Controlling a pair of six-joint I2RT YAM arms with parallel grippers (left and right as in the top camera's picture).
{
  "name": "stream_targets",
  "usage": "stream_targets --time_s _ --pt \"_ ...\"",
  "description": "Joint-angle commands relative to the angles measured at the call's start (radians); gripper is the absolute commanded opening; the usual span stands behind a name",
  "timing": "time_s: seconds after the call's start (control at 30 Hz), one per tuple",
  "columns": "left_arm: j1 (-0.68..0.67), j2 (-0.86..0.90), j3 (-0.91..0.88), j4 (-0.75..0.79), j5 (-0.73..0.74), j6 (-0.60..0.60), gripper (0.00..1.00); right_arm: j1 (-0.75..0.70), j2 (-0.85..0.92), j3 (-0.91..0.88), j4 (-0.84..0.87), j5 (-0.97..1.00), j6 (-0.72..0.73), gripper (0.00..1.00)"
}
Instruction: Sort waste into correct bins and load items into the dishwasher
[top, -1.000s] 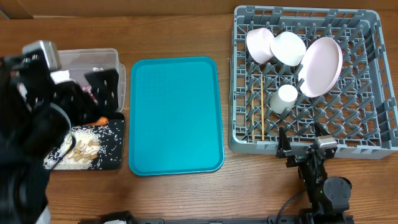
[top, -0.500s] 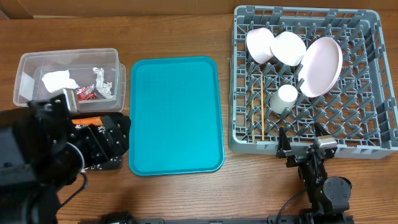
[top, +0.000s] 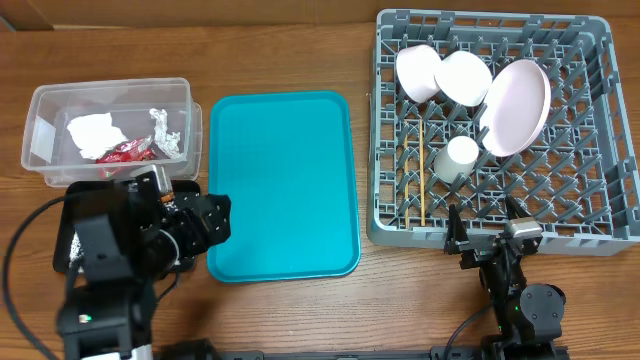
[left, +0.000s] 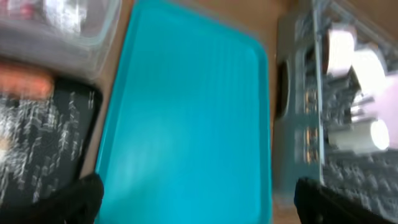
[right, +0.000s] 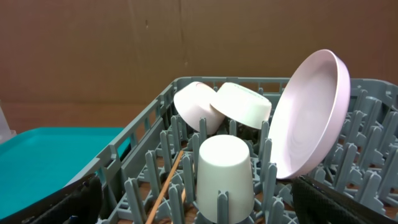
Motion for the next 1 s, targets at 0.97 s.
stream_targets --time_s 0.97 --pt "-0.006 -0.397 -0.882 0.914 -0.084 -0.043 1.00 -0.005 -0.011 -0.011 0.003 -0.002 -0.004 1.00"
